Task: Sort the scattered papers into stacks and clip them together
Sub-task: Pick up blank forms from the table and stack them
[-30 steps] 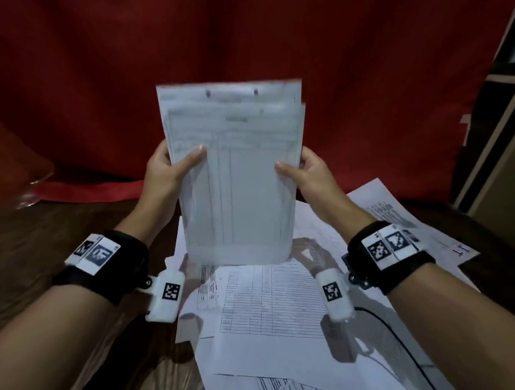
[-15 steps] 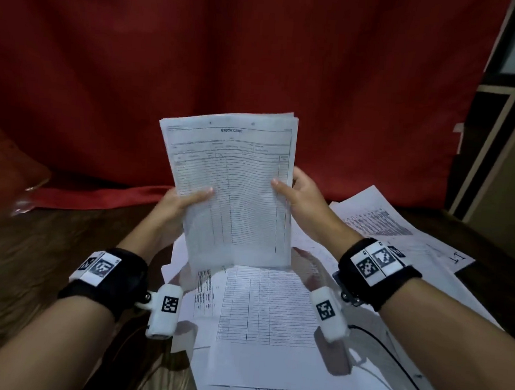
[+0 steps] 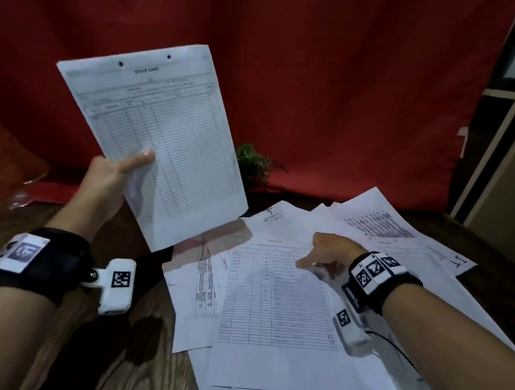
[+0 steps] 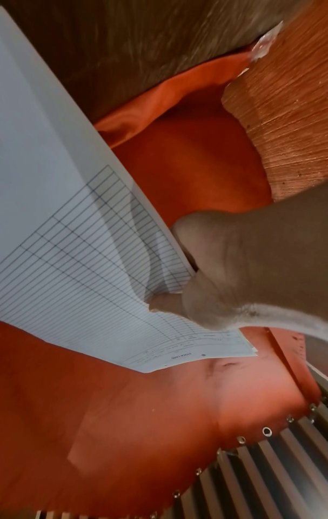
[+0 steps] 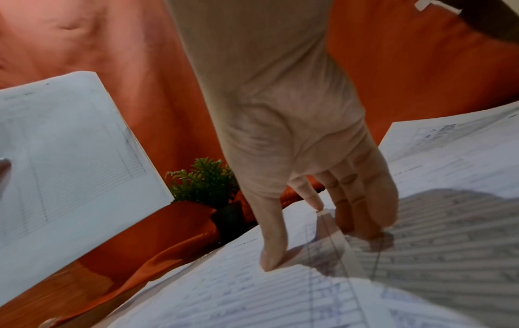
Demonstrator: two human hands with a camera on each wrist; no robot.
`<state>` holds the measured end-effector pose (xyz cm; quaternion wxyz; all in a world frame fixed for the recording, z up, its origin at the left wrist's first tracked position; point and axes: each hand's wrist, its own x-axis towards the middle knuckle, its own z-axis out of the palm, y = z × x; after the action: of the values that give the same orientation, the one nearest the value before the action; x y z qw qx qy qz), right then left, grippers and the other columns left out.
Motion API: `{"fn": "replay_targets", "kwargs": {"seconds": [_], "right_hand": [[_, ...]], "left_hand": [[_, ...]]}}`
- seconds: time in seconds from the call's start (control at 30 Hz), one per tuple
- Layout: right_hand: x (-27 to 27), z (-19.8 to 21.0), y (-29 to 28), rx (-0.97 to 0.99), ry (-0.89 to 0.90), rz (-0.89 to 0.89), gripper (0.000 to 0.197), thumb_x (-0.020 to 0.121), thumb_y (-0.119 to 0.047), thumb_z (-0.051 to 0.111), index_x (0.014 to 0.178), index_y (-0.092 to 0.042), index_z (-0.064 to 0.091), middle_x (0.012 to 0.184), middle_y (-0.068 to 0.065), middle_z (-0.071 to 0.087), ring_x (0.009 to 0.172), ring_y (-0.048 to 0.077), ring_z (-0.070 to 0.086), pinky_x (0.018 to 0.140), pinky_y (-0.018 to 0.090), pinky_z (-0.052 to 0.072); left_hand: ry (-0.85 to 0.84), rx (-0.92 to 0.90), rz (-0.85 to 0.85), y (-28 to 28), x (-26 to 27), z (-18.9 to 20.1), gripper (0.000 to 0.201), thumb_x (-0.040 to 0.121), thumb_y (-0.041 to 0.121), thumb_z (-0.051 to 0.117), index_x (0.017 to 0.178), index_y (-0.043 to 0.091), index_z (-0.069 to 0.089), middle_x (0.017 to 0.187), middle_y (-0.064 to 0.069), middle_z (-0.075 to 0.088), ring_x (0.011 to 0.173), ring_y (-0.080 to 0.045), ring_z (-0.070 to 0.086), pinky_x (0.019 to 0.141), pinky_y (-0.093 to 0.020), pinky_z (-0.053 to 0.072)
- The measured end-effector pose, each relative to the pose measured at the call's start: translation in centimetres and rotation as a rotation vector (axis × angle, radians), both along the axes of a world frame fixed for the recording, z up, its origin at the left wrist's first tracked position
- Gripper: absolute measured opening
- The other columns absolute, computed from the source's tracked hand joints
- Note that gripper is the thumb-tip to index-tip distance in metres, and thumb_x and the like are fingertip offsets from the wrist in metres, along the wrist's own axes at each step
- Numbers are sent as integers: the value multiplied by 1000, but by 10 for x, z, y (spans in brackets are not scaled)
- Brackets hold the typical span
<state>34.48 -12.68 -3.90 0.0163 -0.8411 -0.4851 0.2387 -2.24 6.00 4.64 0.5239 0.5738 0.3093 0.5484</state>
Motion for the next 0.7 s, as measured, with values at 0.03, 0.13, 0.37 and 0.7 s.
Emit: {"fn": "replay_targets", "kwargs": {"seconds": [0.03, 0.13, 0.37, 0.7], "right_hand": [[-3, -1, 2, -7, -3, 10, 59, 82, -49, 78, 114, -4, 60, 95, 3, 66, 78, 17, 58, 62, 29, 43], [-6, -7, 9, 18, 12, -22, 76, 81, -35, 83, 136, -2, 44, 122, 11, 64, 101, 27, 61, 75, 34, 49], [15, 16, 15, 223, 114, -17, 29, 83, -14, 77, 79, -8, 49, 73, 8, 54, 61, 21, 52, 54, 27, 40], [-4, 98, 53, 110, -279, 371, 31, 87, -5, 59, 74, -33, 58, 80, -9, 64, 75, 16, 58, 73, 33, 50]], "left_hand": [[4, -3, 3, 0, -3, 2, 44, 92, 14, 80, 133, 2, 69, 128, -8, 77, 116, -26, 75, 107, -51, 55], [-15, -7, 23, -2, -9, 0, 47, 91, 12, 80, 134, -1, 67, 128, -8, 77, 116, -25, 76, 109, -49, 55], [17, -9, 15, 0, -25, -13, 29, 91, 15, 80, 119, 9, 74, 125, -2, 78, 118, -20, 75, 110, -44, 53], [47, -4, 19, 4, -34, -21, 27, 92, 13, 79, 118, 14, 76, 123, 0, 79, 116, -19, 76, 105, -40, 55]]}}
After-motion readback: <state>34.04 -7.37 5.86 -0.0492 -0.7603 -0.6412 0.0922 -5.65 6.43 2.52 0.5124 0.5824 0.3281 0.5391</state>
